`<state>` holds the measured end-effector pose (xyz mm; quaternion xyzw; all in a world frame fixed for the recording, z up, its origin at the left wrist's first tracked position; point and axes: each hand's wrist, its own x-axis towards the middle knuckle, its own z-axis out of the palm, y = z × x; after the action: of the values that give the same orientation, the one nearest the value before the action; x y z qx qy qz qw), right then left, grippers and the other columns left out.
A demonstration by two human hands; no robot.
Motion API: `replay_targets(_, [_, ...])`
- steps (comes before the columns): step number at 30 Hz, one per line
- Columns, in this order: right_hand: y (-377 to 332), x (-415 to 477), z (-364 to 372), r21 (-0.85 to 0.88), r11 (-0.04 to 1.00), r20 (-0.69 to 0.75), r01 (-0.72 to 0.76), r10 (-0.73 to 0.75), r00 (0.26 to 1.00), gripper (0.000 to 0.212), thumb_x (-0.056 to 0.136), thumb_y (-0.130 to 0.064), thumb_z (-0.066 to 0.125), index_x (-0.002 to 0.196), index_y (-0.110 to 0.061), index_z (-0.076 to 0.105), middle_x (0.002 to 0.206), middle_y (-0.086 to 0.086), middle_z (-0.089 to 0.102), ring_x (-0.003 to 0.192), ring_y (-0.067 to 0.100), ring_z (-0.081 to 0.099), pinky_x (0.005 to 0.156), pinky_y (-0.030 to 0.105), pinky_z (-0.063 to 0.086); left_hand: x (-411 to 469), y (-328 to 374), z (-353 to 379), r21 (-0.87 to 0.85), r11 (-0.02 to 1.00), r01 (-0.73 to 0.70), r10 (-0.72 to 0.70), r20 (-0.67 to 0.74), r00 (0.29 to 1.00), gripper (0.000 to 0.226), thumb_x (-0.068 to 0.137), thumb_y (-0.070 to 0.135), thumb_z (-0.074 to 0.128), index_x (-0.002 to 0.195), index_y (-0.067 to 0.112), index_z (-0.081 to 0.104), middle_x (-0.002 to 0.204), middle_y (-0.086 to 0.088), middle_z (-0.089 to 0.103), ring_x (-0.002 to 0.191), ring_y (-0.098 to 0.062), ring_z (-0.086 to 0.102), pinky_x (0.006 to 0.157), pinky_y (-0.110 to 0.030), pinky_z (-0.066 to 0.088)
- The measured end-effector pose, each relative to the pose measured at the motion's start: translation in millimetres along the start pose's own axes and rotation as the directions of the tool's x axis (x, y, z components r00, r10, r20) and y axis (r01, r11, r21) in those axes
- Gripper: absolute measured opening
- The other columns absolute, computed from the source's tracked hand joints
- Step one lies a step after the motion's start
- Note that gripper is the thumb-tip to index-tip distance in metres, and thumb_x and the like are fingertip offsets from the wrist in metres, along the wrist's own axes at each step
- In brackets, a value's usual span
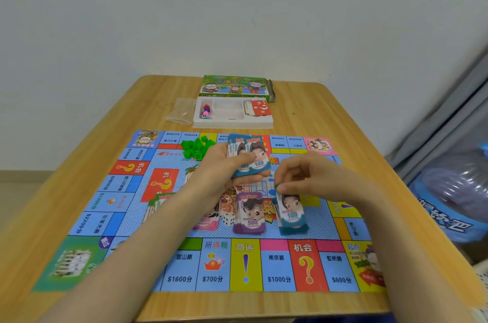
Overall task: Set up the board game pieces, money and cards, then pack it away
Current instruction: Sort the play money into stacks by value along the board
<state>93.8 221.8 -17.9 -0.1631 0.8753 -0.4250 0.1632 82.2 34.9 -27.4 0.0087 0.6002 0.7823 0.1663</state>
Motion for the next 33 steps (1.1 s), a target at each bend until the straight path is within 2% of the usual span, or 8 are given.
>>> replay_targets(3, [2,1,0,-0.049,0.997,0.030,-0.055,0.056,0.998,0.003,0.084,-0.011,0.068,0.085,-0.013,0.065,0.080,0.009,0.072,0.075,0.007,0.068,0.056,0.013,0.046,0,0,0,0.005,1.000,-0.001,0.001,-0.003,1.000,0.009,0.090,0.001,0.058,0.098,0.005,0.060,0.077,-0.011,0.074,0.068,-0.023,0.073,0.052,-0.021,0.056])
replay_targets(6, [3,2,1,-0.090,0.995,0.027,-0.053,0.055,0.998,0.005,0.082,-0.011,0.071,0.085,-0.011,0.067,0.080,0.011,0.071,0.066,0.003,0.064,0.054,0.010,0.043,1,0,-1,0.013,1.000,-0.003,0.003,0.002,1.000,0.010,0.090,0.002,0.059,0.099,0.006,0.061,0.077,-0.010,0.074,0.069,-0.024,0.073,0.053,-0.021,0.056])
replay_targets(10, [5,4,4,-0.162,0.985,0.007,-0.052,0.054,0.999,0.008,0.078,-0.014,0.075,0.082,-0.010,0.068,0.069,0.001,0.063,0.052,-0.002,0.051,0.051,0.011,0.038,0,1,-1,0.009,1.000,0.002,-0.002,-0.002,1.000,0.010,0.090,0.002,0.059,0.099,0.006,0.060,0.078,-0.011,0.074,0.069,-0.024,0.073,0.053,-0.021,0.057])
replay_targets(17, [7,6,8,-0.269,0.961,-0.065,-0.056,0.040,0.997,0.017,0.074,-0.020,0.079,0.074,-0.017,0.062,0.057,-0.013,0.053,0.050,-0.003,0.048,0.050,0.014,0.036,0,1,-1,-0.003,1.000,0.002,-0.002,0.008,1.000,0.017,0.090,0.001,0.058,0.107,0.001,0.059,0.079,-0.013,0.073,0.068,-0.024,0.073,0.052,-0.021,0.056])
replay_targets(21, [7,4,6,-0.281,0.959,-0.101,-0.026,-0.003,0.995,0.023,0.070,-0.030,0.081,0.083,-0.024,0.062,0.084,-0.009,0.057,0.070,0.004,0.049,0.062,0.019,0.041,0,1,-1,-0.006,1.000,-0.003,0.003,-0.001,1.000,0.014,0.089,0.001,0.060,0.103,0.002,0.060,0.079,-0.013,0.073,0.067,-0.024,0.072,0.052,-0.021,0.056])
replay_targets(25, [1,-4,4,-0.184,0.983,0.084,0.019,-0.003,0.996,0.038,0.071,-0.028,0.080,0.099,-0.036,0.055,0.103,-0.018,0.052,0.087,-0.013,0.046,0.072,0.004,0.038,1,1,0,-0.001,1.000,-0.012,0.012,-0.004,1.000,0.013,0.089,0.001,0.059,0.102,0.003,0.060,0.080,-0.013,0.072,0.066,-0.023,0.072,0.053,-0.022,0.057])
replay_targets(29, [0,-9,1,-0.249,0.968,0.241,-0.013,0.076,0.967,0.055,0.073,-0.025,0.080,0.113,-0.039,0.044,0.113,-0.027,0.038,0.095,-0.028,0.035,0.070,-0.002,0.036,2,1,-1,-0.001,1.000,-0.013,0.013,-0.006,1.000,0.010,0.089,0.001,0.059,0.098,0.004,0.061,0.077,-0.012,0.073,0.065,-0.023,0.072,0.052,-0.021,0.057])
replay_targets(33, [1,-7,4,-0.301,0.954,0.274,-0.017,0.103,0.956,0.060,0.075,-0.020,0.079,0.115,-0.038,0.038,0.107,-0.025,0.034,0.090,-0.025,0.037,0.067,0.000,0.037,2,1,-1,-0.001,1.000,-0.016,0.016,0.000,1.000,0.010,0.089,0.000,0.059,0.098,0.004,0.060,0.076,-0.011,0.073,0.065,-0.023,0.072,0.051,-0.021,0.056])
